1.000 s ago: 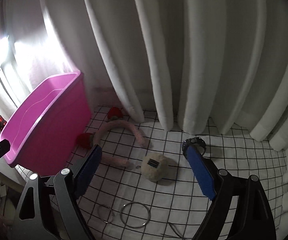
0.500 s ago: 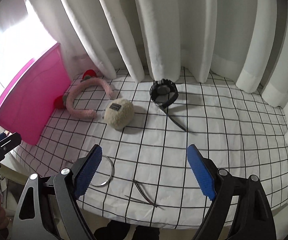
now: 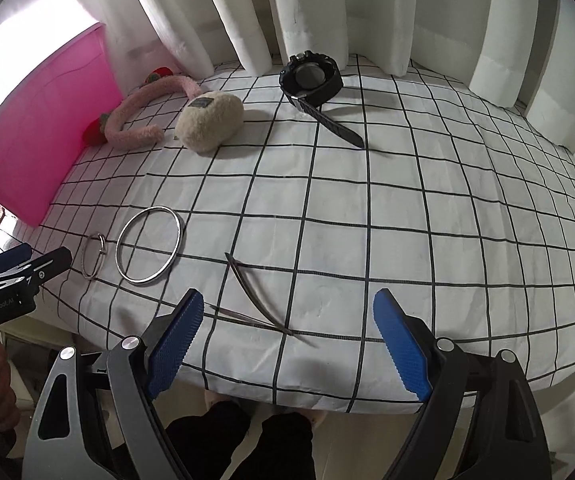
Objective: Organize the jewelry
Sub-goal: 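Move both tools back over the table toward the bangles and hairpin, then grasp the thin silver bangle with the left tool while the right tool grasps the hairpin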
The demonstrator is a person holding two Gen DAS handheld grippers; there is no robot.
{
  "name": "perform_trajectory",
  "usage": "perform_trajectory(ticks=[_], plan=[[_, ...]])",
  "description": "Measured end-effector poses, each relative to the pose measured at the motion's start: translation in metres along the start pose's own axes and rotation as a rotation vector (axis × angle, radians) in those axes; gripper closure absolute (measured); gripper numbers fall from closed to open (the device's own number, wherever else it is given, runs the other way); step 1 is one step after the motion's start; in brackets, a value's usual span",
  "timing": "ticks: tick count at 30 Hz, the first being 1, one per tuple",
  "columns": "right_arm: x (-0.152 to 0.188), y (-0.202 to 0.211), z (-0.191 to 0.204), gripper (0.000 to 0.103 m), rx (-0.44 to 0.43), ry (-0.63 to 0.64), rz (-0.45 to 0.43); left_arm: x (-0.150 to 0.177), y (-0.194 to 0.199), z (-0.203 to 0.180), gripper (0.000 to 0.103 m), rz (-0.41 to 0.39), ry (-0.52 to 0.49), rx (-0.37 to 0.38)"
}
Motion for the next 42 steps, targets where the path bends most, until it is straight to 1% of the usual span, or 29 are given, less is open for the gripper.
perform_trajectory(ticks=[6,17,27,34,42], plan=[[0.007,-0.008,0.004,0.020,0.018,0.024,-0.004,0.005,-0.014,-0.007,0.006,0.006,-0.035,0.009],[0.012,-0.020,0.008,0.020,0.028,0.047,0.013,0.006,-0.031,-0.006,0.006,0.027,-0.025,0.008],[0.009,-0.028,0.010,0.020,0.048,0.079,0.025,0.004,-0.040,-0.005,0.006,0.046,-0.018,0.015],[0.004,-0.033,0.016,0.020,0.081,0.132,0.018,0.003,-0.042,-0.006,0.006,0.039,-0.022,0.008],[0.004,-0.034,0.017,0.020,0.072,0.154,-0.025,0.002,-0.045,-0.006,0.005,0.007,-0.020,0.003]])
Point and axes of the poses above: each gripper's, at about its wrist camera, not at the fingertips, and y roughly against the way its jaws point, z to its left, x to its underside, the point moved 5 cm from there along -y, roughly the way its jaws point, and after that the axes turned 5 degrees about z, right-handed, at the moved point
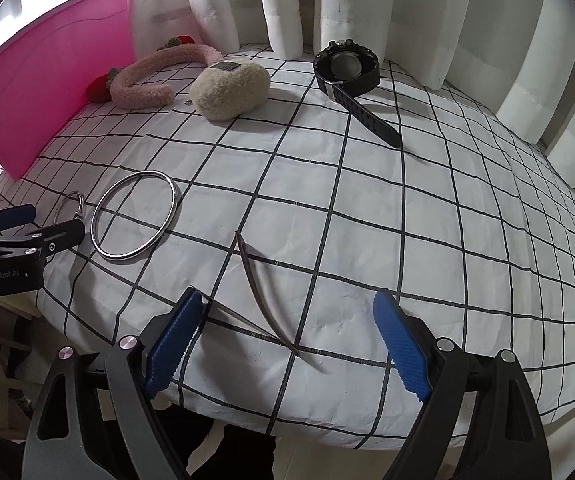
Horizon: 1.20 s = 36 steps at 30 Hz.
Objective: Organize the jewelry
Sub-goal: 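Grasp the thin silver bangle with the left tool while the right tool grasps the hairpin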
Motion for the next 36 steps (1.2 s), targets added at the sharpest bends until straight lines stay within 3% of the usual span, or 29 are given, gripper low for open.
perform_trajectory(ticks=[7,10,14,17,19,21,25,26,27,28,36], plan=[[0.002,0.002,0.002,0.021,-0.009,0.008,0.001,0.003,0.003,-0.003,0.012,-0.007,-0.008,0.006],[0.001,0.001,0.003,0.022,-0.012,0.008,0.003,0.005,0.007,-0.007,0.022,-0.011,-0.027,0.014],[0.000,0.003,0.007,0.031,-0.024,0.029,0.004,0.003,0.010,-0.011,0.035,-0.015,-0.036,0.024],[-0.001,0.005,0.012,0.047,-0.029,0.052,-0.004,0.001,0.012,-0.014,0.053,-0.020,-0.048,0.030],[-0.002,0.007,0.016,0.062,-0.030,0.065,-0.008,0.000,0.013,-0.015,0.057,-0.018,-0.050,0.037],[-0.004,0.008,0.018,0.088,-0.017,0.076,-0.010,-0.001,0.012,-0.014,0.057,-0.017,-0.050,0.047],[-0.005,0.008,0.016,0.088,-0.029,0.069,-0.009,-0.002,0.014,-0.011,0.059,-0.012,-0.038,0.069],[-0.006,0.008,0.015,0.088,-0.032,0.066,-0.008,-0.002,0.016,-0.012,0.070,-0.020,-0.042,0.071],[-0.006,0.008,0.014,0.088,-0.037,0.058,-0.007,-0.002,0.018,-0.014,0.093,-0.015,-0.054,0.080],[-0.006,0.008,0.013,0.088,-0.044,0.049,-0.005,-0.002,0.016,-0.014,0.096,-0.002,-0.057,0.067],[-0.008,0.010,0.013,0.089,-0.048,0.028,-0.007,-0.003,0.013,-0.010,0.098,0.013,-0.034,0.098]])
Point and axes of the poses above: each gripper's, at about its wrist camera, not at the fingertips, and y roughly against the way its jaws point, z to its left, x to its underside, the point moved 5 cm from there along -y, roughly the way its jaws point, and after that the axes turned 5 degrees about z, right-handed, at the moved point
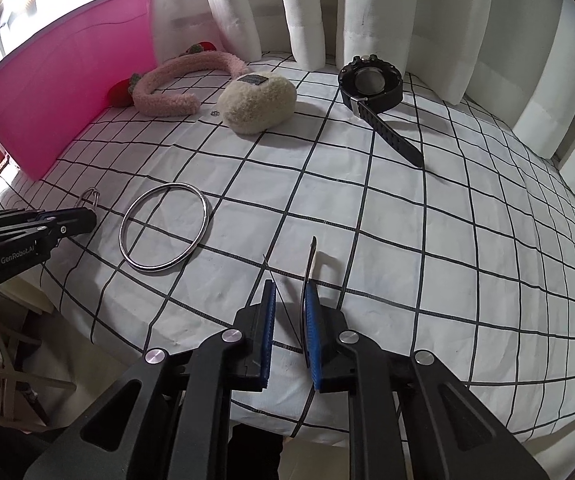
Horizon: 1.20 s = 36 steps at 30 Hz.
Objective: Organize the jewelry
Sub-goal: 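Grasp the thin silver bangle with the left tool while the right tool grasps the hairpin, then lift the bangle and hairpin and carry both over the pink tub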
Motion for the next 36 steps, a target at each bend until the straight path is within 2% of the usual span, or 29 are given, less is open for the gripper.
perform_trajectory(ticks=[6,36], plan=[[0.000,0.001,0.003,0.089,-0.002,0.000,-0.005,0.000,0.004,0.004,0.098,-0.027,0.011,0.036],[-0.018,0.023,0.007,0.089,-0.007,-0.006,-0.060,-0.028,0.059,0.008,0.100,-0.158,0.021,0.100]])
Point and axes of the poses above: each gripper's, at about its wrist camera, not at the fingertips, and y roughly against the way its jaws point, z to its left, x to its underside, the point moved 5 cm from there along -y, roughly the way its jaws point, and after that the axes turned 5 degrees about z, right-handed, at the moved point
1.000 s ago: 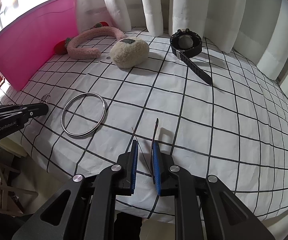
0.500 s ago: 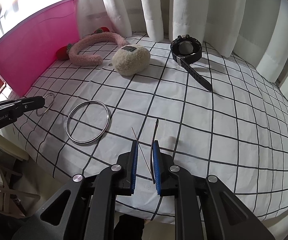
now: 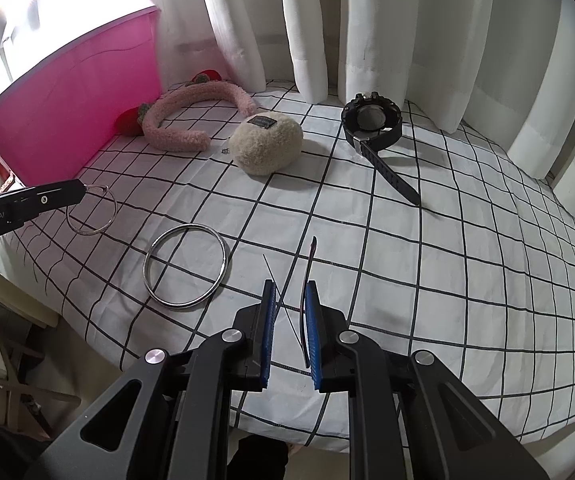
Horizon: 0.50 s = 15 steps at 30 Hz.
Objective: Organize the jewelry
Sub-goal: 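Lift the bangle and hairpin and carry both over the pink tub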
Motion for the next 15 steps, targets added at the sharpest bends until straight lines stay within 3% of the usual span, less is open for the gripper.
perform_trajectory(ticks=[15], plan=[[-0.053,0.032,0.022,0.089,-0.008,0.052,-0.101,-0.038,0.049,0.011,0.100,-0.118,0.008,-0.004]])
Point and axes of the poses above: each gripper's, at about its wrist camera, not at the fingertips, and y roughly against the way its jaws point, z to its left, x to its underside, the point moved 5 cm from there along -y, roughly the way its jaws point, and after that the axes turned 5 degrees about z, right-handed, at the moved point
